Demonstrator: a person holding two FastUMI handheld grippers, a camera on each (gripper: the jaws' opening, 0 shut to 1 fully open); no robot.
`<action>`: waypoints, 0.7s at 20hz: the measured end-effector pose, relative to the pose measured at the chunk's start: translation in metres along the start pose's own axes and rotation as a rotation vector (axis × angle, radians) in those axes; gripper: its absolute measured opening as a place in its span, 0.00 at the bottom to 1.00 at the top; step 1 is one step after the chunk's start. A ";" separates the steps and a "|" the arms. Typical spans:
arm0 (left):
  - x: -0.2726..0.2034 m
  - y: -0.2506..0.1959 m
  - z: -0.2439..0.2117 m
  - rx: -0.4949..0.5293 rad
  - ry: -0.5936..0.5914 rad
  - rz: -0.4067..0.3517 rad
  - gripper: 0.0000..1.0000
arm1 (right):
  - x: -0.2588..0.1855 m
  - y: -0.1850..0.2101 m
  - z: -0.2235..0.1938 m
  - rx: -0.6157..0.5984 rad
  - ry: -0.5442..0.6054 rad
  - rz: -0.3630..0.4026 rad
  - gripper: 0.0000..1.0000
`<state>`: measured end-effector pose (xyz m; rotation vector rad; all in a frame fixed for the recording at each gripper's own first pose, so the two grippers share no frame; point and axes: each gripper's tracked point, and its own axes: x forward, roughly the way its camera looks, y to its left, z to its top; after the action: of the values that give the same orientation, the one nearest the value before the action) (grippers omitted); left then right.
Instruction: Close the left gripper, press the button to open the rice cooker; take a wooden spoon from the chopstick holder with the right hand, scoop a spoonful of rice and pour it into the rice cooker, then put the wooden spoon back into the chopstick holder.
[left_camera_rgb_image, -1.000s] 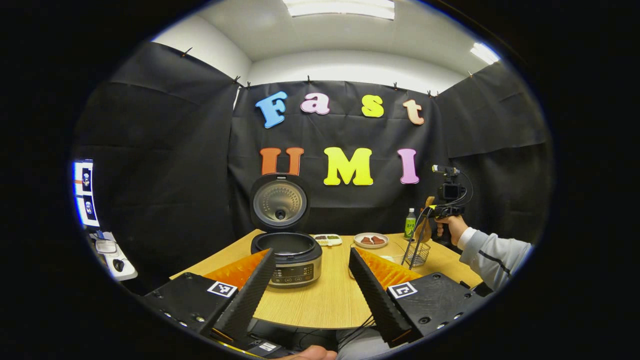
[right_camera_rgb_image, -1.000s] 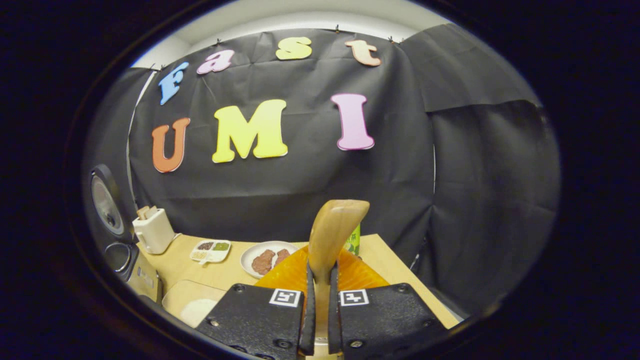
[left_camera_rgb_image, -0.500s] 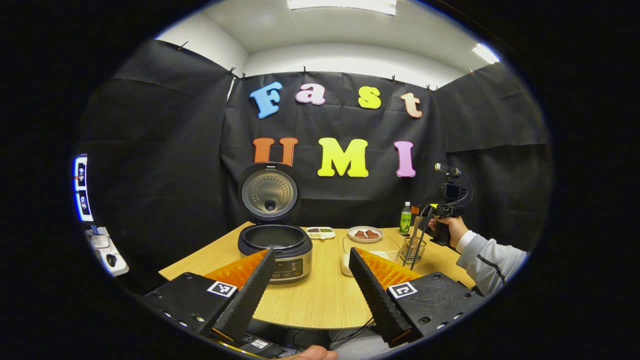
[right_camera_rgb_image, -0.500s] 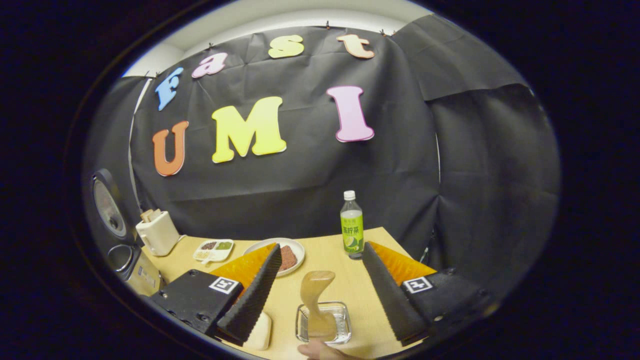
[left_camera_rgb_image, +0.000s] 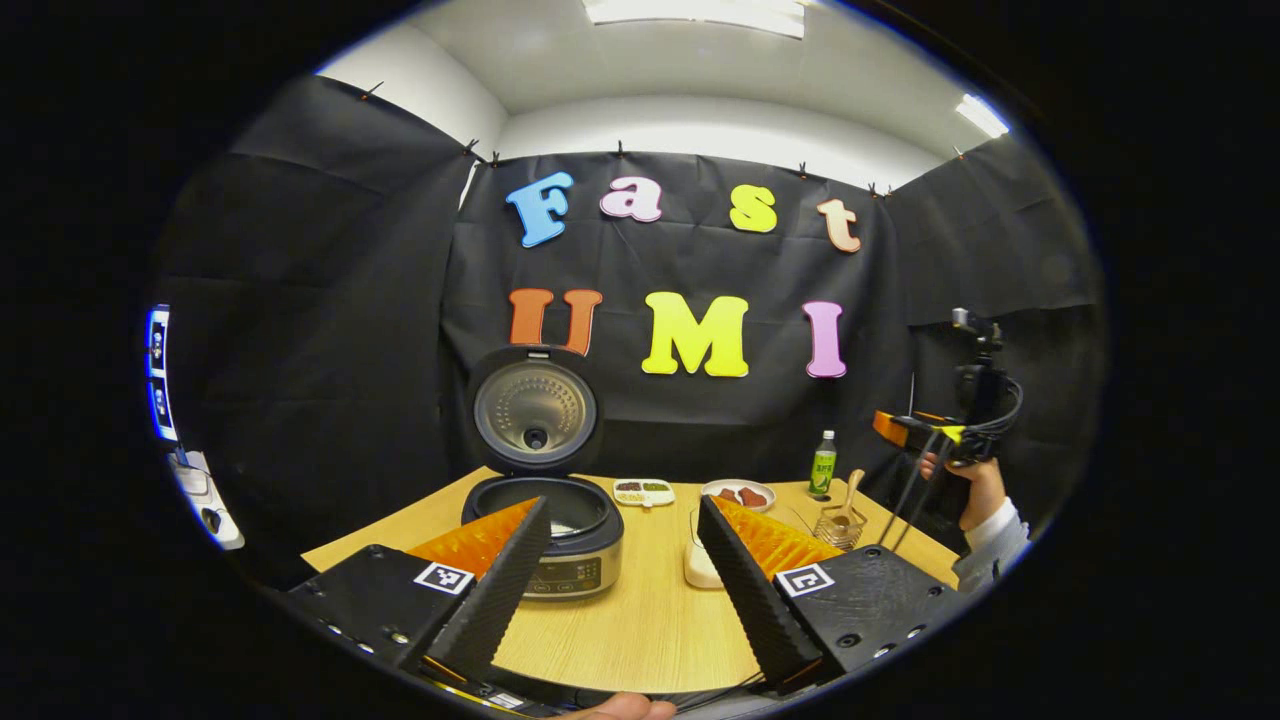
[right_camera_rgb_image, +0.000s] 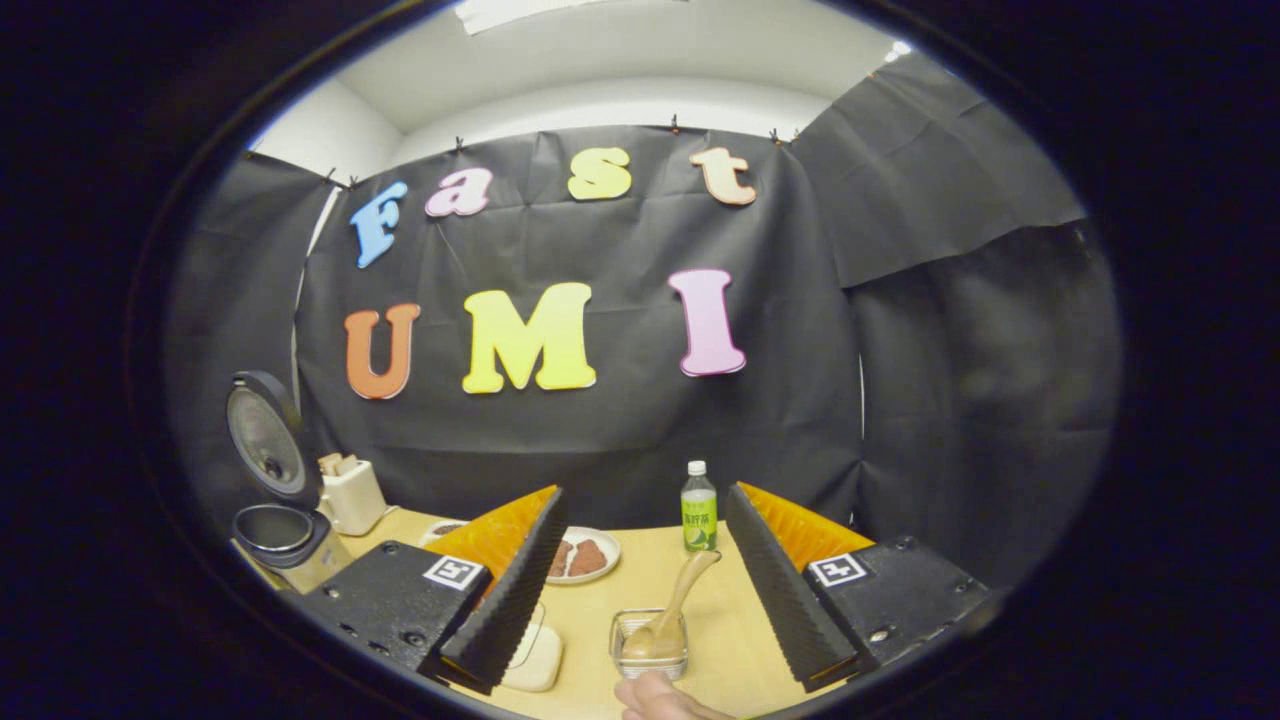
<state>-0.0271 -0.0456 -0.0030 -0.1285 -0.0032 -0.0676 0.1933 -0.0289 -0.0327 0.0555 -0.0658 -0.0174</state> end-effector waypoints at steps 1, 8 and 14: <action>0.009 0.004 0.004 0.005 0.003 0.012 0.94 | -0.018 0.008 0.007 0.013 -0.019 0.031 1.00; 0.084 0.038 0.059 0.040 -0.057 0.102 0.94 | -0.116 0.027 0.034 -0.018 -0.082 0.080 1.00; 0.166 0.061 0.115 0.137 -0.176 0.153 0.94 | -0.150 0.031 0.023 -0.018 -0.113 0.140 1.00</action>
<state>0.1425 0.0188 0.1040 0.0029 -0.1732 0.0971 0.0429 0.0034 -0.0179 0.0322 -0.1828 0.1188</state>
